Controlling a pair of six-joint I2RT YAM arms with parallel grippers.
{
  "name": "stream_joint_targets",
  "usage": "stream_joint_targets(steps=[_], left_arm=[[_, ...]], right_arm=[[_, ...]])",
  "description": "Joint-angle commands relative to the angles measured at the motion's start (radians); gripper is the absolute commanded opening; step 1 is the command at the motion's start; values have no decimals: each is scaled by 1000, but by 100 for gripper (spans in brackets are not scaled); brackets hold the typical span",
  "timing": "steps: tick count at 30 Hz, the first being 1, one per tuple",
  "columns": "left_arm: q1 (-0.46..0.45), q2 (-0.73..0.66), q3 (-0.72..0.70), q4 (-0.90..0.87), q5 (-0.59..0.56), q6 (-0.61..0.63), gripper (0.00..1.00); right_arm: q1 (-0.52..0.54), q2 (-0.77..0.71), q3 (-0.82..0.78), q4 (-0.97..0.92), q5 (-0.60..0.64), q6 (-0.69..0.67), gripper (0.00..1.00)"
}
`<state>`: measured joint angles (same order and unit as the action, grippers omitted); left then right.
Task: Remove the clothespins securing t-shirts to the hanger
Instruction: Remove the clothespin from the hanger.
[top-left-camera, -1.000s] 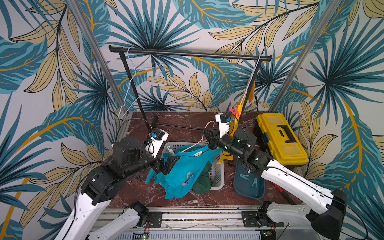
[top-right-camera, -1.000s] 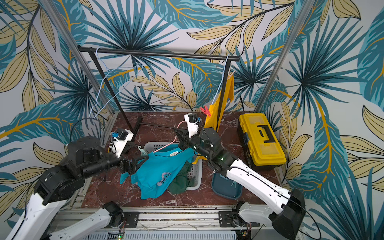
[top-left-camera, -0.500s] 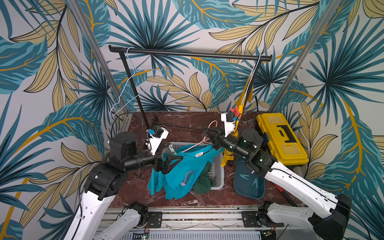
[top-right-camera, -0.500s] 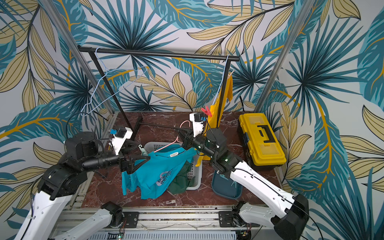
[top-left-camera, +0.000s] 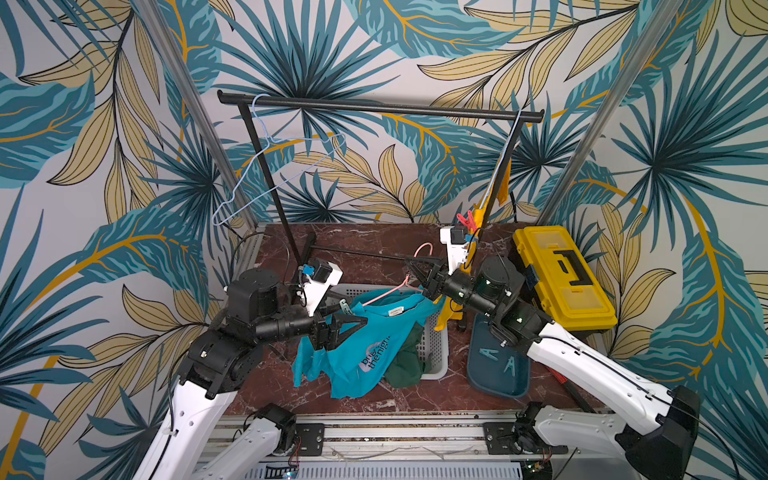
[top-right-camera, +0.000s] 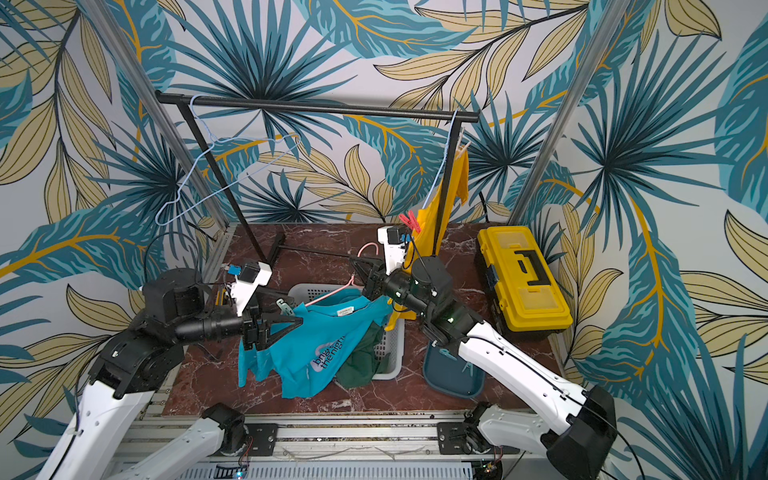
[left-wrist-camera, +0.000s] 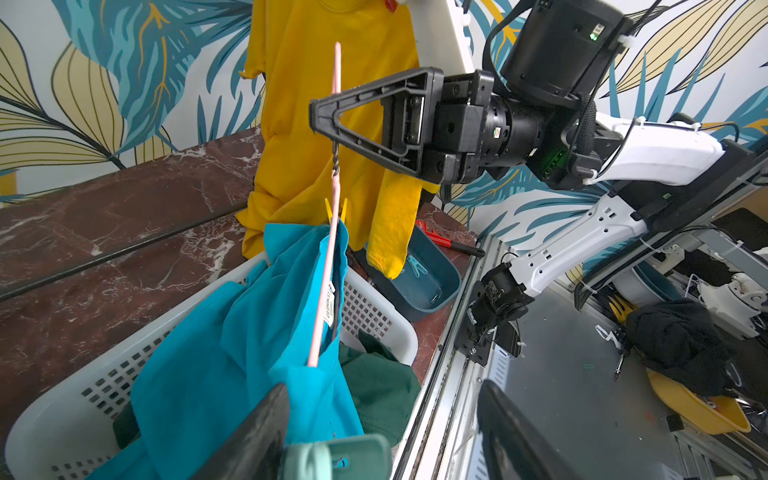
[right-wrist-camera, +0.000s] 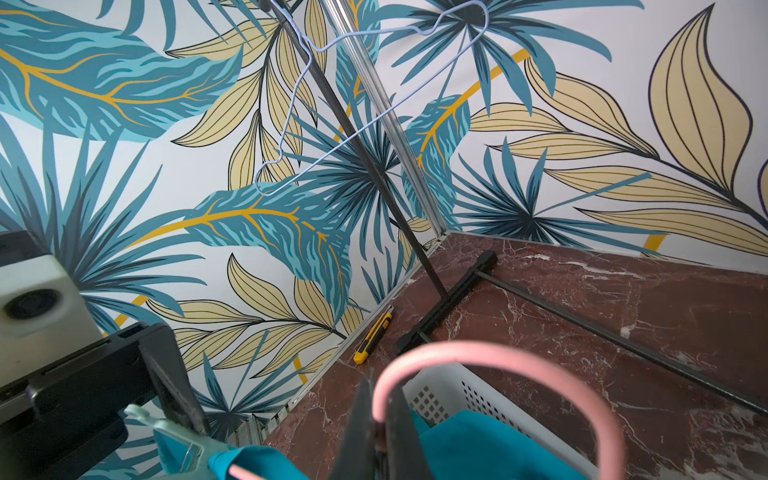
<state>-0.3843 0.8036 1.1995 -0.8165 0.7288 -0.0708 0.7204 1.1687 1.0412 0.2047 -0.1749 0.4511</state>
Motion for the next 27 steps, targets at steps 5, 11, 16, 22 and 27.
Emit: stream_joint_targets(steps=[5, 11, 16, 22, 27], left_arm=[[6, -59, -32, 24, -89, 57, 70], [7, -67, -65, 22, -111, 68, 70], [7, -67, -83, 23, -117, 77, 70], [6, -69, -84, 25, -132, 98, 64], [6, -61, -86, 35, -123, 97, 57]], right_arm=[[-1, -18, -9, 37, -17, 27, 0], [-2, -14, -3, 49, -17, 39, 0], [-1, -7, -1, 55, -21, 53, 0], [-3, 7, 2, 58, -29, 62, 0], [-2, 28, 9, 59, -41, 70, 0]])
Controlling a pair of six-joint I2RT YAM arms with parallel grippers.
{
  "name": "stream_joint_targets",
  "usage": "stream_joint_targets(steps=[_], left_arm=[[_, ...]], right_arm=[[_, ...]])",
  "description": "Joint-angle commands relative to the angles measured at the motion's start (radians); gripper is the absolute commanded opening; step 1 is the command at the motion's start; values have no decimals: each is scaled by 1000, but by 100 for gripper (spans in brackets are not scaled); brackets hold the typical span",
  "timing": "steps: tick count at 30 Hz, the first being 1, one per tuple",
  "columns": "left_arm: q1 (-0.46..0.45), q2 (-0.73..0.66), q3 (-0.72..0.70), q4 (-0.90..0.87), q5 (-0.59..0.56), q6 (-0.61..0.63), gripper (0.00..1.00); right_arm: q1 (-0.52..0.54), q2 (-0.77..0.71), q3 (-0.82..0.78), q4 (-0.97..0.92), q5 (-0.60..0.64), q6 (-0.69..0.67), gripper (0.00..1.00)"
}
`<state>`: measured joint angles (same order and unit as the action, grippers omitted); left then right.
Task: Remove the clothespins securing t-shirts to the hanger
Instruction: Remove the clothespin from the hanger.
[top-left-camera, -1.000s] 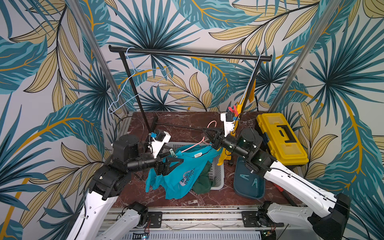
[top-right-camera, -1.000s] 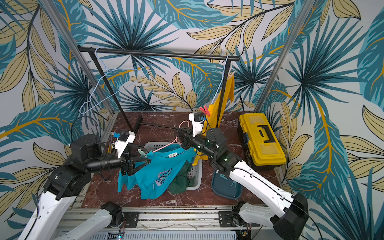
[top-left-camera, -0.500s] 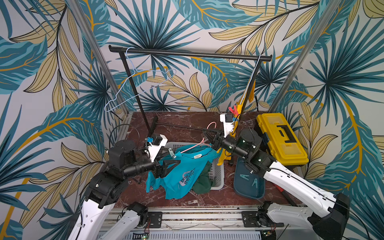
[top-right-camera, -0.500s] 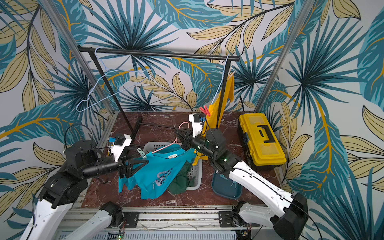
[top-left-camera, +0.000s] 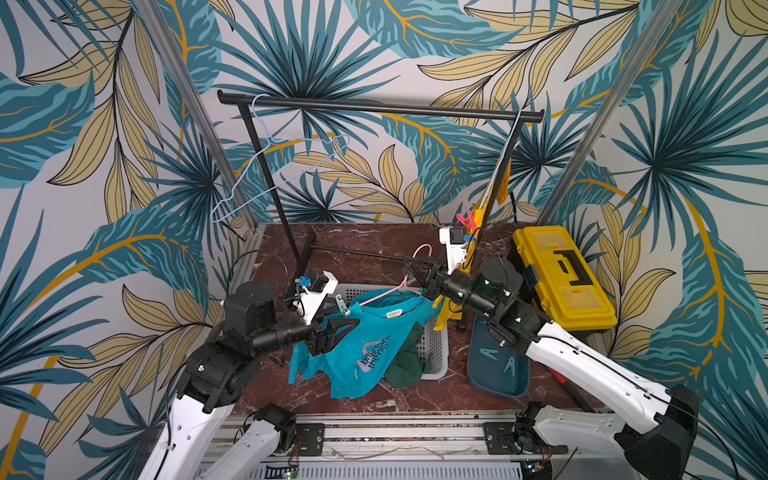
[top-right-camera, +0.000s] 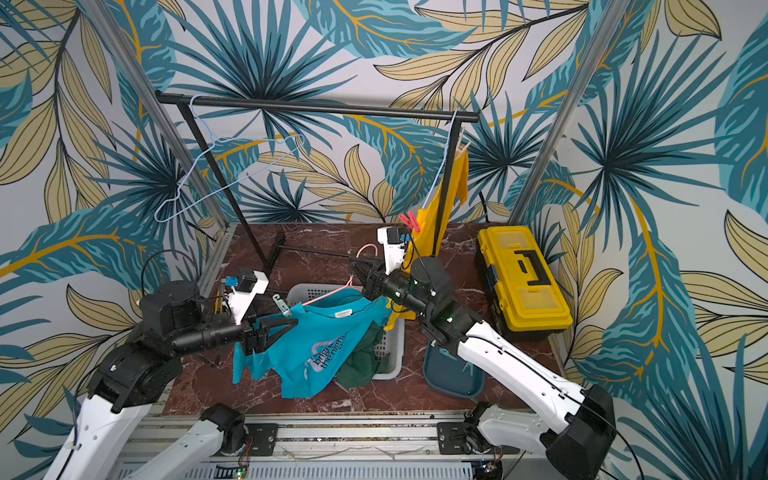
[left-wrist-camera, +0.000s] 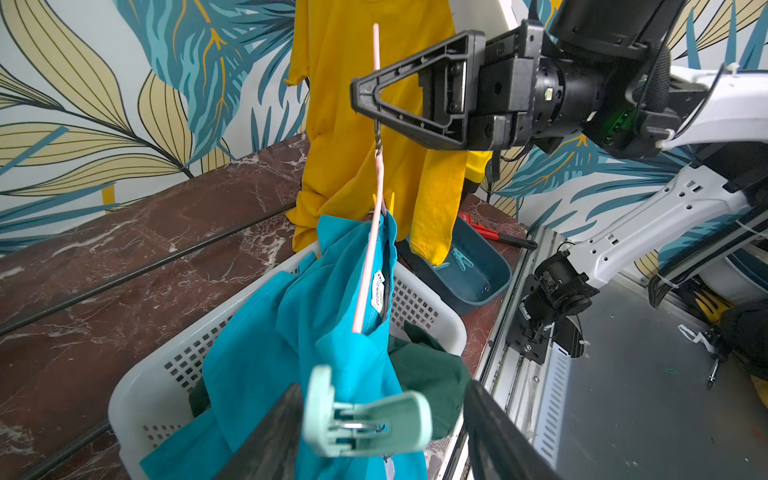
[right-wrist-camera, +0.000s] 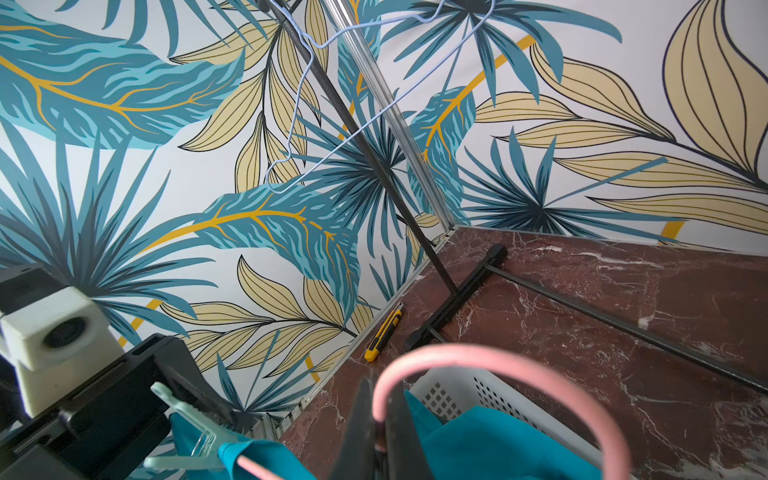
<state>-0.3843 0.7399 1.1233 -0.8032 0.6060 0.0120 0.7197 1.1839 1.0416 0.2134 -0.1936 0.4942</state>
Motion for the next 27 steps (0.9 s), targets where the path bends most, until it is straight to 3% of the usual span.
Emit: stream_joint_targets(steps=[1, 11, 19, 27], left_arm=[[6, 0, -9, 22, -1, 19, 57], [6, -16, -15, 25, -15, 34, 43], [5, -19, -8, 44, -57, 16, 20], [6, -17, -13, 84, -95, 9, 9]], right_arm=[[0, 14, 11, 49, -24, 26, 0], [0, 20, 12, 46, -20, 27, 0], [-1, 32, 11, 42, -17, 26, 0], [-1, 40, 20, 19, -27, 14, 0]])
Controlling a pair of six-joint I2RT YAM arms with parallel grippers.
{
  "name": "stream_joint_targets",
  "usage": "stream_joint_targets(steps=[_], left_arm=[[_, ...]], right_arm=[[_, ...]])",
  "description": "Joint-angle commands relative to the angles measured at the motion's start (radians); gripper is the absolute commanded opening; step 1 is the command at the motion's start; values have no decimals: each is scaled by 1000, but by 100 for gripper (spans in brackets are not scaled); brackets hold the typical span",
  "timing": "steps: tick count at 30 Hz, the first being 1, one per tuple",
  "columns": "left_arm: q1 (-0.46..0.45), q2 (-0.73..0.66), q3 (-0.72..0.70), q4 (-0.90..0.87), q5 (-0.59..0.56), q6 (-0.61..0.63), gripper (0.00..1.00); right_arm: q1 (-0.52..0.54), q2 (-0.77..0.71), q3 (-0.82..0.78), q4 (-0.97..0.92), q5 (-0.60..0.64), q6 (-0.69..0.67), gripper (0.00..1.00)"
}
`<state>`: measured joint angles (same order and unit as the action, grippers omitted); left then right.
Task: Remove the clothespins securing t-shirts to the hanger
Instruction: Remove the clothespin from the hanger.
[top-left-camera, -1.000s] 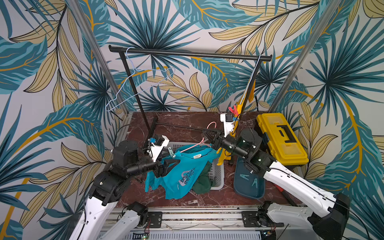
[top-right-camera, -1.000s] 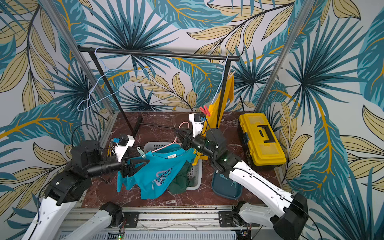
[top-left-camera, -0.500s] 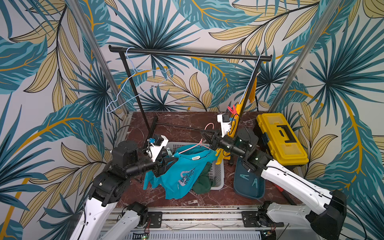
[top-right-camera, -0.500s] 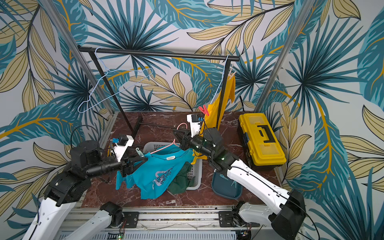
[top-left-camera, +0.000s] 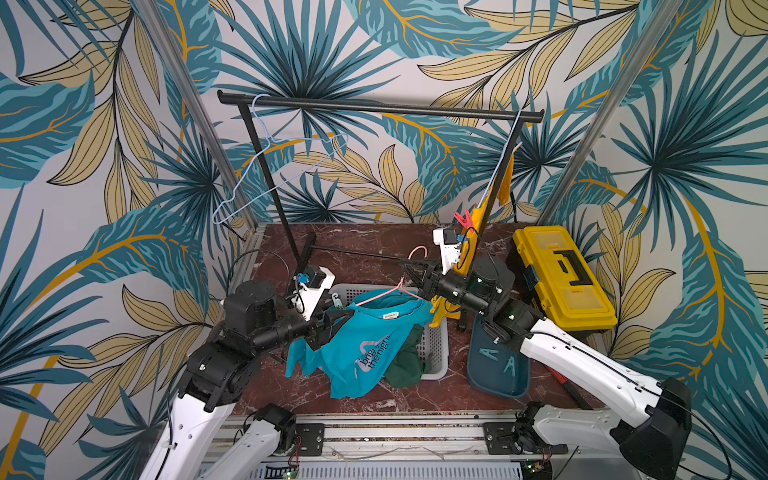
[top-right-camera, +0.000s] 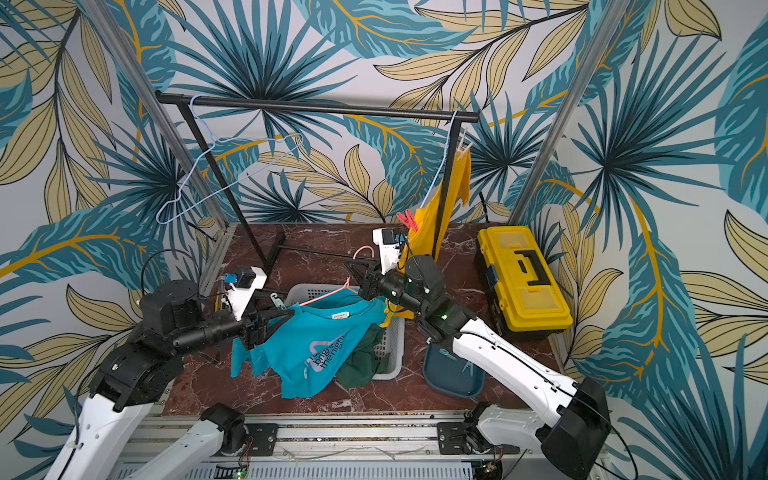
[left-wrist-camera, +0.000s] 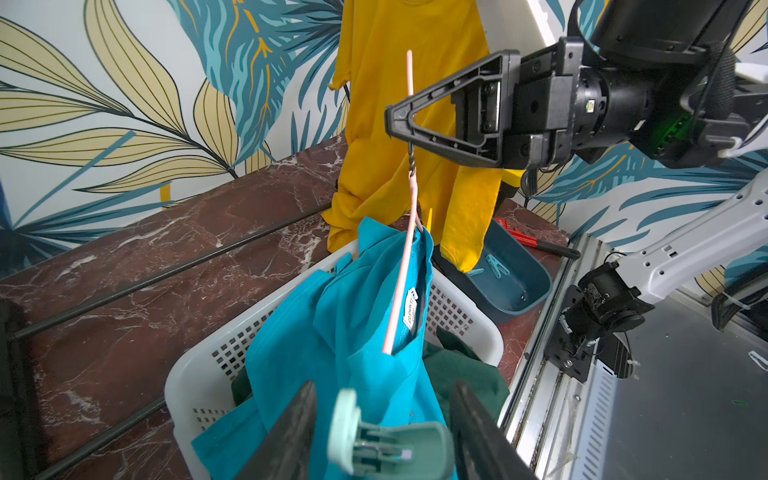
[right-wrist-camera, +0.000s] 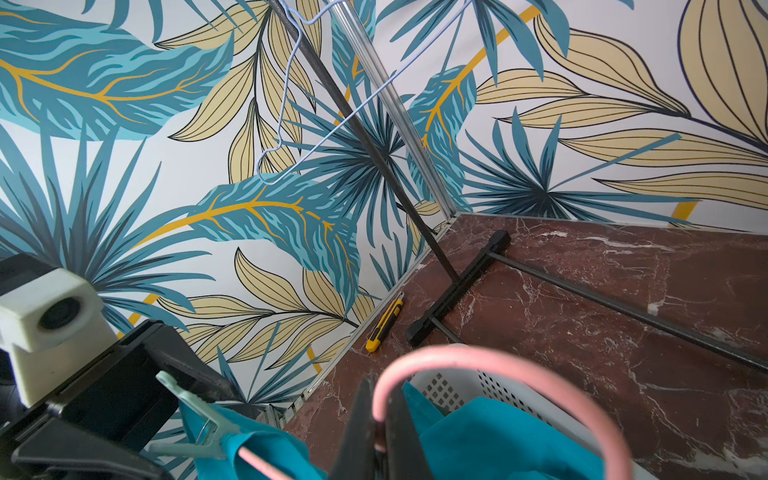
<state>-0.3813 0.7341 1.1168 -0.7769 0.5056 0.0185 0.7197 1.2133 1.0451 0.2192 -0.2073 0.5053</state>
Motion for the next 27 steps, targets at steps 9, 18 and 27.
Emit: stream_joint_targets(steps=[9, 18, 27], left_arm=[[2, -20, 7, 59, -30, 13, 92], [3, -61, 19, 71, -55, 30, 100], [3, -7, 17, 45, 34, 89, 79]], right_arm=[[0, 5, 11, 9, -17, 5, 0], [-1, 5, 5, 18, -20, 9, 1], [0, -11, -2, 12, -18, 9, 1]])
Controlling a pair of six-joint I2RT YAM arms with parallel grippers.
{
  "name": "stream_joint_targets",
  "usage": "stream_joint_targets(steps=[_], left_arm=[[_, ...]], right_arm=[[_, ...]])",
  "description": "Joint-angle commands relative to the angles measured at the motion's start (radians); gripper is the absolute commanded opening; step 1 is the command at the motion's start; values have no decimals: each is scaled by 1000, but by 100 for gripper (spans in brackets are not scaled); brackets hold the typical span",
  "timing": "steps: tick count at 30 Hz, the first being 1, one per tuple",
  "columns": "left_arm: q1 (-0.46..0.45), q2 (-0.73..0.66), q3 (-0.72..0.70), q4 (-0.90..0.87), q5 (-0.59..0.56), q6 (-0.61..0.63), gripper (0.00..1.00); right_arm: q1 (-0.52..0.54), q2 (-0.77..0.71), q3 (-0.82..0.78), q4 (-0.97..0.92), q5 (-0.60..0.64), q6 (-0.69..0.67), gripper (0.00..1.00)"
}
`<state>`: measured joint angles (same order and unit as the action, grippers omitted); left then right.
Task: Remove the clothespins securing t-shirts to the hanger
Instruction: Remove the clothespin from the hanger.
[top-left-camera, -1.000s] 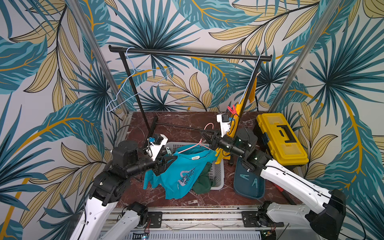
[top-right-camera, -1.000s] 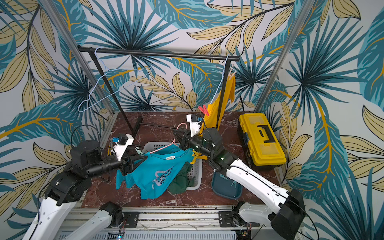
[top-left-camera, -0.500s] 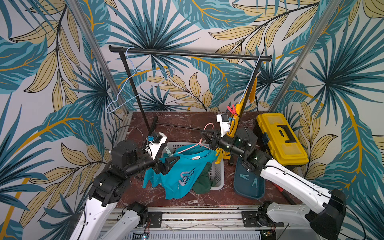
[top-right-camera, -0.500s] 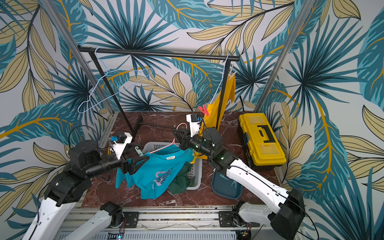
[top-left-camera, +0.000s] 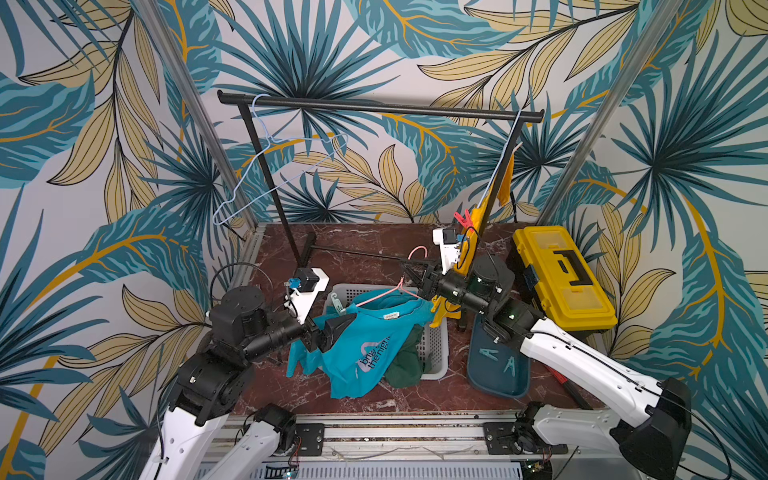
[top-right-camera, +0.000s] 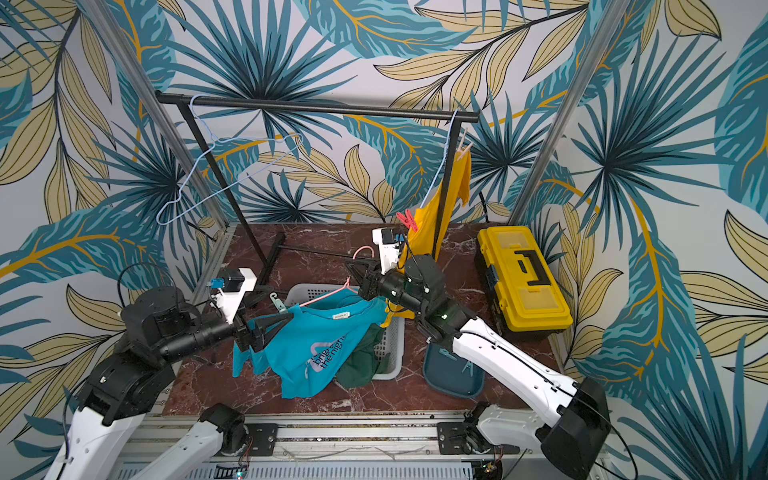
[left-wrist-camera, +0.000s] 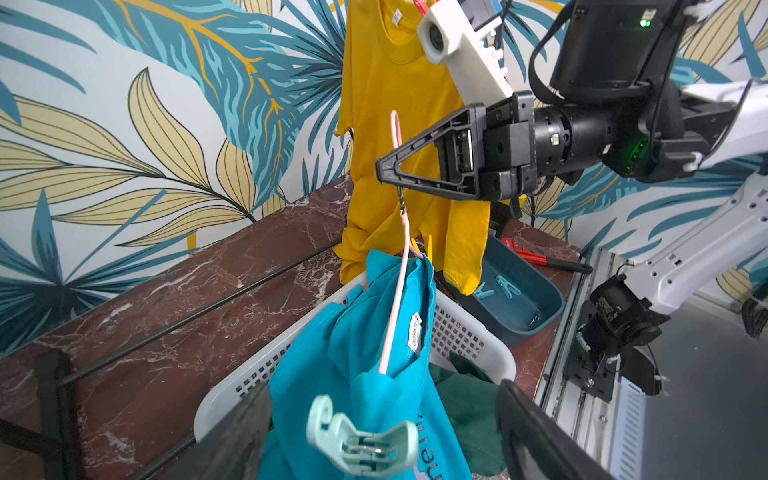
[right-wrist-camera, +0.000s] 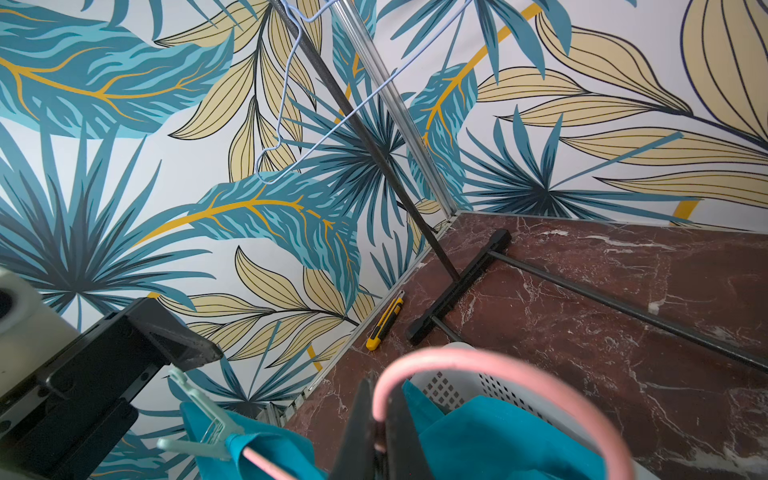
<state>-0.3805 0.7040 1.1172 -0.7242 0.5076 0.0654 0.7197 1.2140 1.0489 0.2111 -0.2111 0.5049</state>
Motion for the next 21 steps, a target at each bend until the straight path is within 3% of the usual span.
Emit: stream_joint_targets(steps=[1, 14, 18, 21], left_arm=[[2, 32, 23, -16, 29, 54, 78], [1, 106, 93, -71, 22, 75, 56], [2, 104, 88, -77, 34, 63, 43], [1, 109, 82, -78, 40, 48, 43]], right_arm=[[-1, -15, -6, 19, -13, 9, 1], [-2, -31, -29, 22, 3, 6, 0], [-1, -36, -30, 21, 7, 3, 0], [-2, -35, -30, 23, 9, 1, 1]])
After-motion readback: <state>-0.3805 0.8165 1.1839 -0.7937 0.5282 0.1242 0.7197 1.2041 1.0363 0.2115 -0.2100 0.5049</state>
